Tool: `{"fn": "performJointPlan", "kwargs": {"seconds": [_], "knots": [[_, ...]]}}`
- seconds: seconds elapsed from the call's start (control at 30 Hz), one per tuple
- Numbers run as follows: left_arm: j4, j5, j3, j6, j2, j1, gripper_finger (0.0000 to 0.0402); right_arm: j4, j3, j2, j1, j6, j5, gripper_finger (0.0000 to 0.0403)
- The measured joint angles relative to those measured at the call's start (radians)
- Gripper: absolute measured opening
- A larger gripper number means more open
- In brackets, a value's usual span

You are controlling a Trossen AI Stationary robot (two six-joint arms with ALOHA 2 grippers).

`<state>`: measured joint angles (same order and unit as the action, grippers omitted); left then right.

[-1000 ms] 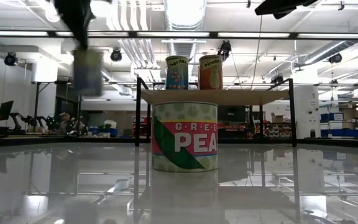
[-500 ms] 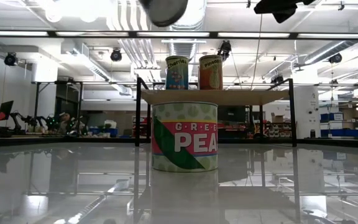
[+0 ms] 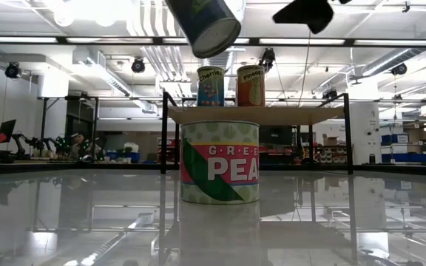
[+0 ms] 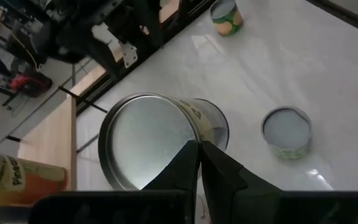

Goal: Pick and place cans onto a shelf
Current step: Put the canned peas on the shelf

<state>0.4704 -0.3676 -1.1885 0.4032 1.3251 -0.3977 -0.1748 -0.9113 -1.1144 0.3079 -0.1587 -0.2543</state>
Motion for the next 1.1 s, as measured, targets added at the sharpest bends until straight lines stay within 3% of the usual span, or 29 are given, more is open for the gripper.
{"fn": "performJointPlan", "kwargs": {"seconds": [0.17,0.27,0.67,1.1], "knots": [[-0.004,0.001,-0.008,0.036,0.012,0.0,0.0,-0.004,-0.104,-0.105,-0.015,-0.014,0.001,0.0349],[-0.005,0.003,-0.011,0.064,0.018,0.0,0.0,-0.051,-0.191,-0.16,-0.032,-0.008,0.033,0.0367],[-0.015,0.003,-0.014,0.189,0.018,-0.001,0.0,-0.296,-0.503,-0.363,-0.119,0.025,0.249,0.037],[-0.027,0.019,-0.015,0.269,0.018,-0.002,0.0,-0.296,-0.556,-0.425,-0.137,0.082,0.307,0.0355]]}}
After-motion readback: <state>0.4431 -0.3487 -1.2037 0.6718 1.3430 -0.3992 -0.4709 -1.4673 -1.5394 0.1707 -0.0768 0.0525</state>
